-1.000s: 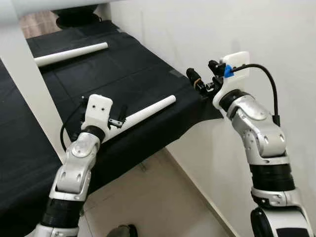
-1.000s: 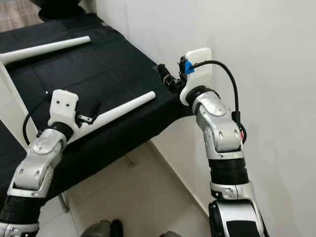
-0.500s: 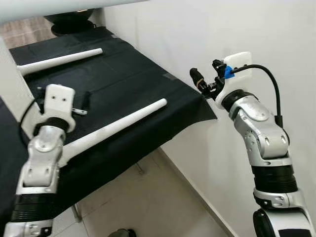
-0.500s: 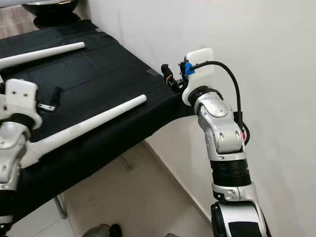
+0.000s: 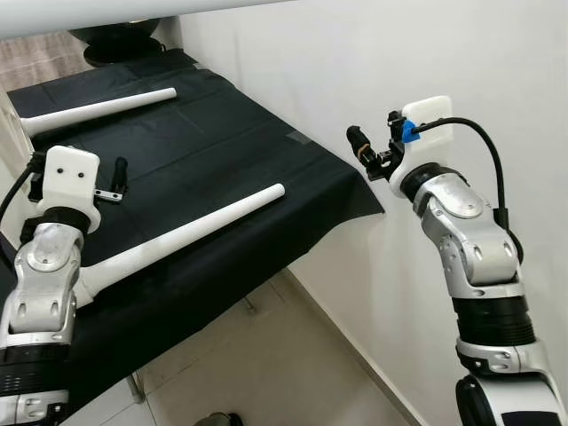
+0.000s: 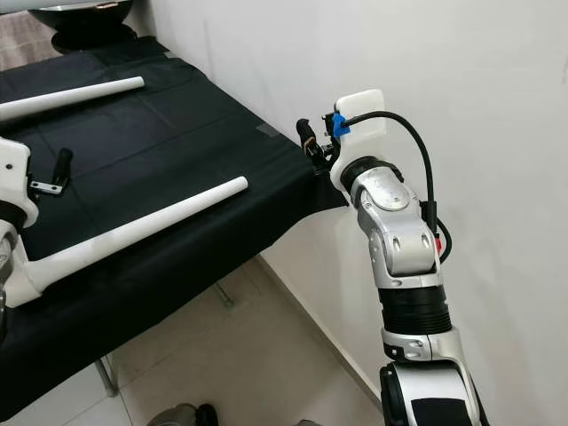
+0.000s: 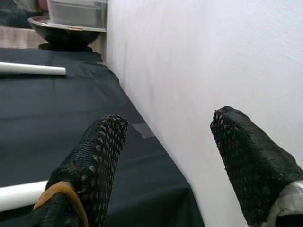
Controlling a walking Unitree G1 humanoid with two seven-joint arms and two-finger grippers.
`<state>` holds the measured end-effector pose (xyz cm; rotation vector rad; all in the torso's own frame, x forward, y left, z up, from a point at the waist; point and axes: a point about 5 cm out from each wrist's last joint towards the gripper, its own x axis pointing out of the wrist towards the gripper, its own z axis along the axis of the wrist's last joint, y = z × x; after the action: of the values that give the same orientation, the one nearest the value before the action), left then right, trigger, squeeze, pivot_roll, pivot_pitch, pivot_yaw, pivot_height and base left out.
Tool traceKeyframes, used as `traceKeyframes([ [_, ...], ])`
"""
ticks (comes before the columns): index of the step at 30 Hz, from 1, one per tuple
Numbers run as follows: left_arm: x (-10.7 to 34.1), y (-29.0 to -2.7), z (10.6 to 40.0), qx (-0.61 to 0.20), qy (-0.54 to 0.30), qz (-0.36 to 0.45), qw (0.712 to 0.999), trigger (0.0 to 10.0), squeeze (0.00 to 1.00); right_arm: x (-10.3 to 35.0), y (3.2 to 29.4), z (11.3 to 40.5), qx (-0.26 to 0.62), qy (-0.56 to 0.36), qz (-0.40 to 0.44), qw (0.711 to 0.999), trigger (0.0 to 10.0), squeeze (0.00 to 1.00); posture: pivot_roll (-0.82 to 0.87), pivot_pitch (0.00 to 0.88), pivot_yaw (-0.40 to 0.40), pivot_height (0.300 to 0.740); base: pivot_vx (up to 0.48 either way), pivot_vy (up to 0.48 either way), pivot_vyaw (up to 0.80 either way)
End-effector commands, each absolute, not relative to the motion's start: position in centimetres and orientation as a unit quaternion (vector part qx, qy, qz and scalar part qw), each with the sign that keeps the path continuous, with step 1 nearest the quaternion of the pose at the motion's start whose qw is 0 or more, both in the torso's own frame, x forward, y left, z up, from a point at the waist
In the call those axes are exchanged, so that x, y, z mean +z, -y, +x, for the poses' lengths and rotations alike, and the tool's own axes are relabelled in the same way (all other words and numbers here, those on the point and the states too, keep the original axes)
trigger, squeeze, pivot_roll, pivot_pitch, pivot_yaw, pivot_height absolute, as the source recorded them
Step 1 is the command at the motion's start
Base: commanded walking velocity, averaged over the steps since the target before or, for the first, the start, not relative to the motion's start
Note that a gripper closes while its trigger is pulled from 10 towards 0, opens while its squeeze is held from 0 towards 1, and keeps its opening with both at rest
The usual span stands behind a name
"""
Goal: Building children table
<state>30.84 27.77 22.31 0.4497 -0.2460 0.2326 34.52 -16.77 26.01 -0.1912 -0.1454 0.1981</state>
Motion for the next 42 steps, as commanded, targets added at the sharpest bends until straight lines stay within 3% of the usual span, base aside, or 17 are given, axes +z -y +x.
traceKeyframes([
  [1,22.6,-29.2,30.6,0.136,0.121,0.226,0.957,10.0,0.00,25.9,17.2,34.6,0.088,0.065,-0.099,0.989,10.0,0.00,0.03,0.057,-0.047,0.740,0.000,0.000,0.00],
  [6,22.9,-29.8,30.9,0.145,0.124,0.223,0.956,10.0,0.00,26.0,17.2,34.6,0.081,0.063,-0.098,0.990,10.0,0.00,0.02,0.066,-0.039,0.740,0.000,0.000,0.00],
  [11,22.7,-27.5,31.7,0.111,0.132,0.206,0.963,10.0,0.00,26.2,17.6,34.8,0.071,0.061,-0.105,0.990,10.0,0.00,0.02,0.070,-0.039,0.740,0.000,0.000,0.00],
  [14,21.0,-22.4,32.1,0.045,0.127,0.161,0.978,10.0,0.00,27.4,18.0,34.9,0.049,0.098,-0.151,0.983,10.0,0.00,0.02,0.068,-0.043,0.740,0.000,0.000,0.00],
  [15,21.0,-22.4,32.1,0.045,0.127,0.161,0.978,10.0,0.00,27.4,18.0,34.9,0.049,0.098,-0.151,0.983,10.0,0.00,0.02,0.068,-0.043,0.740,0.000,0.000,0.00],
  [17,19.9,-18.6,31.6,-0.009,0.126,0.141,0.982,10.0,0.00,28.7,18.0,34.7,0.043,0.148,-0.220,0.963,10.0,0.00,0.01,0.068,-0.046,0.740,0.000,0.000,0.00],
  [19,19.9,-18.6,31.6,-0.009,0.126,0.141,0.982,10.0,0.00,28.7,18.0,34.7,0.043,0.148,-0.220,0.963,10.0,0.00,0.01,0.068,-0.046,0.740,0.000,0.000,0.00],
  [23,18.5,-14.5,30.3,-0.057,0.121,0.111,0.985,10.0,0.00,28.4,18.3,34.1,0.050,0.176,-0.298,0.937,10.0,0.00,0.01,0.063,-0.049,0.740,0.000,0.000,0.00],
  [24,18.2,-13.7,29.8,-0.058,0.118,0.097,0.987,10.0,0.00,27.5,18.2,33.7,0.069,0.177,-0.325,0.927,10.0,0.23,0.01,0.061,-0.050,0.740,0.000,0.000,0.00],
  [25,18.2,-13.7,29.8,-0.058,0.118,0.097,0.987,10.0,0.00,27.5,18.2,33.7,0.069,0.177,-0.325,0.927,10.0,0.23,0.01,0.061,-0.050,0.740,0.000,0.000,0.00],
  [26,18.3,-13.6,29.7,-0.058,0.119,0.097,0.986,10.0,0.00,27.3,17.7,33.4,0.091,0.185,-0.329,0.922,10.0,1.00,0.01,0.060,-0.049,0.740,0.000,0.000,0.00],
  [28,18.5,-13.4,29.5,-0.060,0.127,0.105,0.985,10.0,0.00,27.1,17.2,33.2,0.110,0.192,-0.327,0.919,10.0,1.00,0.01,0.059,-0.048,0.740,0.000,0.000,0.00],
  [31,19.1,-13.1,28.9,-0.060,0.137,0.116,0.982,10.0,0.00,28.0,16.2,32.4,0.106,0.250,-0.399,0.876,10.0,1.00,0.01,0.059,-0.048,0.740,0.000,0.000,0.00],
  [32,19.1,-13.1,28.9,-0.060,0.137,0.116,0.982,10.0,0.00,28.0,16.2,32.4,0.106,0.250,-0.399,0.876,10.0,1.00,0.01,0.059,-0.048,0.740,0.000,0.000,0.00],
  [33,19.2,-13.0,28.7,-0.058,0.137,0.111,0.983,10.0,0.00,28.4,16.2,32.3,0.100,0.262,-0.409,0.868,10.0,0.60,0.01,0.058,-0.049,0.740,0.000,0.000,0.00],
  [34,19.3,-12.9,28.5,-0.057,0.137,0.109,0.983,10.0,0.00,28.8,16.2,32.4,0.091,0.269,-0.414,0.865,10.0,0.00,0.01,0.058,-0.049,0.740,0.000,0.000,0.80],
  [42,19.4,-12.2,27.8,-0.057,0.135,0.100,0.984,10.0,0.00,29.4,16.1,32.6,0.083,0.279,-0.418,0.861,10.0,0.00,0.02,0.060,-0.057,0.740,0.000,0.000,0.80],
])
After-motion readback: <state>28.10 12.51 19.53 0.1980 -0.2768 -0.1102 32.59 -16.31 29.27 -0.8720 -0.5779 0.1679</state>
